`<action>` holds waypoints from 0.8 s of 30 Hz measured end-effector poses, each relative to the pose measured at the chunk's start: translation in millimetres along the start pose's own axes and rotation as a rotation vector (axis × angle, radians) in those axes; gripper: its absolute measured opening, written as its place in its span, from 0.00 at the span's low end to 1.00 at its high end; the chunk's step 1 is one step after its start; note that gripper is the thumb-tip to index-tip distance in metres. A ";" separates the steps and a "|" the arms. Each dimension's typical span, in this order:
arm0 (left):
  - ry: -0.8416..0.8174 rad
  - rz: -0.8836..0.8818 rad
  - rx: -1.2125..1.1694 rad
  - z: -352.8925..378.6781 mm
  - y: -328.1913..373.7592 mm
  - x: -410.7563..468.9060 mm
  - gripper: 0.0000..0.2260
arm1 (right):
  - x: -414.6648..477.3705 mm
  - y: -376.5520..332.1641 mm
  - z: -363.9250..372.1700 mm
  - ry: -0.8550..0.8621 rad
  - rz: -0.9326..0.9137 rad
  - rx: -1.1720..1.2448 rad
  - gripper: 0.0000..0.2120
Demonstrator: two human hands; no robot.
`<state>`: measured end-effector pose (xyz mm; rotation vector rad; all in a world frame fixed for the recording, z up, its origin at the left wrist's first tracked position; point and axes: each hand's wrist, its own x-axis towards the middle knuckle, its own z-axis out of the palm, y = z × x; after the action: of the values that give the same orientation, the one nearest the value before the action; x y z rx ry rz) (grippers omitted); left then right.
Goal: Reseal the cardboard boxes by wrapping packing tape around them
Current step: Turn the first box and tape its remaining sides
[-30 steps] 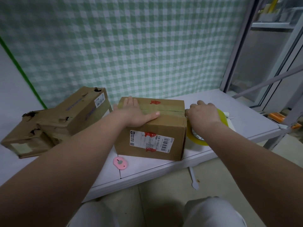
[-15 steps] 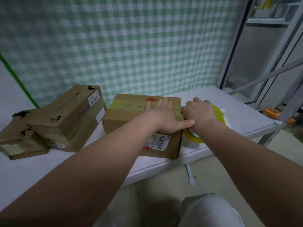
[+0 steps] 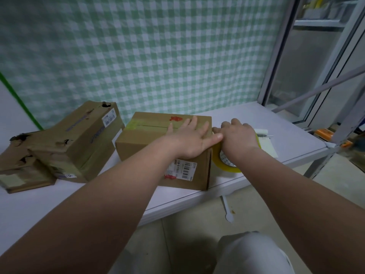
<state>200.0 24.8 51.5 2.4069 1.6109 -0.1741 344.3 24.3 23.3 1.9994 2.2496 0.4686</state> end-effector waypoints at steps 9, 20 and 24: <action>0.105 -0.366 -0.046 -8.3 -78.8 -7.3 0.33 | -6.1 1.8 -2.1 0.033 0.112 0.123 0.31; 0.206 -0.432 -0.442 -19.4 -116.9 -18.2 0.33 | 25.7 -8.2 -82.9 0.377 0.125 0.087 0.19; 0.199 -0.340 -0.722 -35.1 -109.1 -33.3 0.40 | 42.2 -19.1 -125.1 0.455 0.103 0.086 0.19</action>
<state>85.4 43.9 78.7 1.6376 1.7574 0.5187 286.4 43.5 141.9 2.2458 2.4509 0.9379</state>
